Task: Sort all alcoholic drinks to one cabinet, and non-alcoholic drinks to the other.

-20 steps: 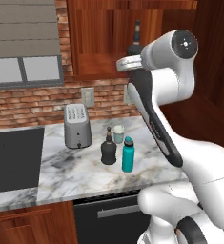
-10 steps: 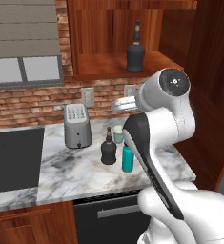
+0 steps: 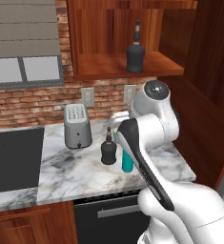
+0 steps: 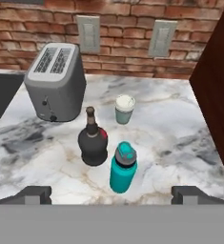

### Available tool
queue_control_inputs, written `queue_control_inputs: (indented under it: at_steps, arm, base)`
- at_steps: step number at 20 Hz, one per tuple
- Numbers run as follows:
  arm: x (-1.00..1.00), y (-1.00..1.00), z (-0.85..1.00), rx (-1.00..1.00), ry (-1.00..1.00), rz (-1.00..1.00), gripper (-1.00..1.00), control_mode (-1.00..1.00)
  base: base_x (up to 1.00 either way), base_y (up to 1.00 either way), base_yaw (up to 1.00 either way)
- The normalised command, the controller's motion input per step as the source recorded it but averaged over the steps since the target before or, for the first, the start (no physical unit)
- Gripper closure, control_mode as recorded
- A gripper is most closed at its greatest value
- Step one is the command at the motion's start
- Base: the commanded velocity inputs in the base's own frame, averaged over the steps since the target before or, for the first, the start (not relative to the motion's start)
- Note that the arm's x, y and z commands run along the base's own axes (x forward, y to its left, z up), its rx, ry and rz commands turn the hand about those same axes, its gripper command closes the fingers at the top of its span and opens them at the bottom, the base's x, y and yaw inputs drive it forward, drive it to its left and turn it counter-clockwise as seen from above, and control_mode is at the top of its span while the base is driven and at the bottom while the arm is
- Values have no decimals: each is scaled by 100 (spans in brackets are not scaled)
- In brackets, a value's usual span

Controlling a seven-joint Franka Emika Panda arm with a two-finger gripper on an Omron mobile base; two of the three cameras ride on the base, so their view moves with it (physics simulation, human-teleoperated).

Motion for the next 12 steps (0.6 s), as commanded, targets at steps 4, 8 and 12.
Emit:
queue_control_inputs:
  at_steps: [4,8,12]
  arm:
    - [56,0,-27,0,16,0,-100,-100]
    - [41,3,-36,-2,14,0,-100,-100]
    - [27,17,-45,-3,14,0,-100,-100]
  base:
    - [0,0,0]
    - [0,0,0]
    - [0,0,0]
